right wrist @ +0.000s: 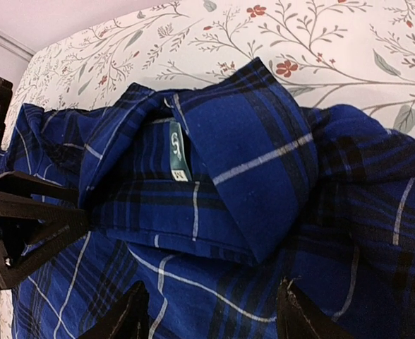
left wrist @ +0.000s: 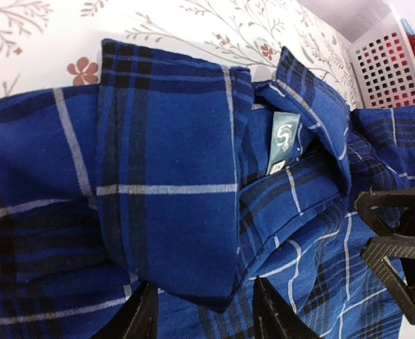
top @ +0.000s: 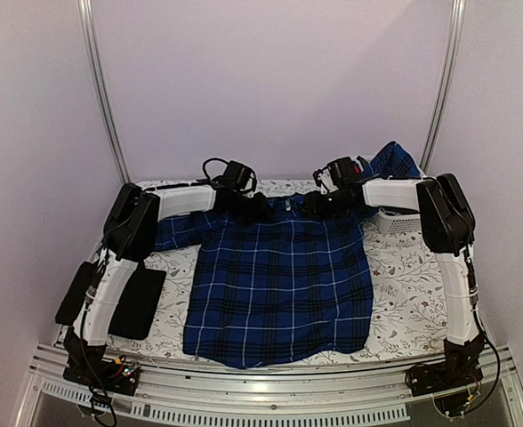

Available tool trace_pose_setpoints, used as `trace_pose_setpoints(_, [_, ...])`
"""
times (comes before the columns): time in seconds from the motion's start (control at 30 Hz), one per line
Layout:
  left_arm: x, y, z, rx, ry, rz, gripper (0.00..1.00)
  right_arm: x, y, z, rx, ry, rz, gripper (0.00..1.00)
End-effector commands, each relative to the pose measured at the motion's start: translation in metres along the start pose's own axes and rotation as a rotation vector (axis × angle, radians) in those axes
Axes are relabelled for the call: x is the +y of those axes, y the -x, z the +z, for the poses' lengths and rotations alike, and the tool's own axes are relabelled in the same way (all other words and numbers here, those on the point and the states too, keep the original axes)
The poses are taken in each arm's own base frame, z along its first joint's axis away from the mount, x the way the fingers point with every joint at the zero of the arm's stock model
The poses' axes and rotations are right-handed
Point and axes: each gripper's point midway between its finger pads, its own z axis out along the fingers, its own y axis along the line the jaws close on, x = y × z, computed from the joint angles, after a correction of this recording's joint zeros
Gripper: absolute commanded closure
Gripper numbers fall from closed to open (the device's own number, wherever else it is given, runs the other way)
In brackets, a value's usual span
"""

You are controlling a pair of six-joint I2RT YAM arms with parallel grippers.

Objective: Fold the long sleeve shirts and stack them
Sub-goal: Adjust the flattened shirt at the center of the board.

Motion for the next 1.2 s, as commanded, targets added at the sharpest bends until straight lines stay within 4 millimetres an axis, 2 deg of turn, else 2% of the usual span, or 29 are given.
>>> trace_pose_setpoints(0.0, [-0.006, 0.008, 0.010, -0.008, -0.040, -0.016, 0.59, 0.002, 0.020, 0.012, -0.043, 0.046, 0.027, 0.41])
trace_pose_setpoints(0.13, [-0.010, 0.017, 0.013, -0.024, -0.055, -0.019, 0.77, -0.004, 0.022, 0.023, -0.041, 0.055, 0.045, 0.45])
trace_pose_setpoints(0.23, [-0.010, 0.029, 0.013, -0.049, -0.069, -0.030, 0.93, -0.007, 0.027, 0.030, -0.041, 0.070, 0.057, 0.55])
trace_pose_setpoints(0.3, [-0.011, 0.041, 0.009, -0.083, -0.092, -0.029, 1.00, -0.008, 0.032, 0.034, -0.048, 0.083, 0.062, 0.66])
trace_pose_setpoints(0.37, [-0.012, 0.056, 0.004, -0.128, -0.110, -0.032, 1.00, -0.005, 0.044, 0.033, -0.069, 0.100, 0.057, 0.71])
trace_pose_setpoints(0.4, [-0.012, 0.065, 0.001, -0.154, -0.122, -0.036, 1.00, -0.004, 0.048, 0.033, -0.077, 0.110, 0.054, 0.71])
trace_pose_setpoints(0.5, [-0.006, 0.089, -0.006, -0.224, -0.149, -0.072, 1.00, 0.005, 0.062, 0.027, -0.104, 0.135, 0.030, 0.59])
trace_pose_setpoints(0.63, [0.007, 0.116, -0.006, -0.288, -0.185, -0.130, 1.00, 0.017, 0.075, 0.009, -0.131, 0.148, -0.002, 0.44])
trace_pose_setpoints(0.87, [0.039, 0.151, 0.004, -0.373, -0.218, -0.216, 1.00, 0.015, 0.054, 0.001, -0.086, 0.130, -0.031, 0.39])
trace_pose_setpoints(0.9, [0.044, 0.155, 0.004, -0.378, -0.222, -0.224, 0.97, 0.014, 0.050, 0.002, -0.077, 0.128, -0.031, 0.39])
trace_pose_setpoints(0.93, [0.040, 0.164, 0.000, -0.405, -0.261, -0.213, 0.86, 0.014, 0.048, 0.001, -0.072, 0.127, -0.036, 0.38])
trace_pose_setpoints(0.97, [0.041, 0.168, -0.003, -0.411, -0.278, -0.212, 0.71, 0.013, 0.045, 0.001, -0.066, 0.125, -0.038, 0.37])
trace_pose_setpoints(1.07, [0.037, 0.183, -0.022, -0.433, -0.293, -0.172, 0.43, 0.013, 0.041, 0.002, -0.052, 0.125, -0.051, 0.36])
trace_pose_setpoints(1.1, [0.034, 0.189, -0.031, -0.445, -0.290, -0.150, 0.36, 0.013, 0.041, 0.003, -0.050, 0.124, -0.053, 0.35])
trace_pose_setpoints(1.17, [0.032, 0.196, -0.049, -0.460, -0.275, -0.118, 0.30, 0.011, 0.039, 0.005, -0.046, 0.120, -0.052, 0.35])
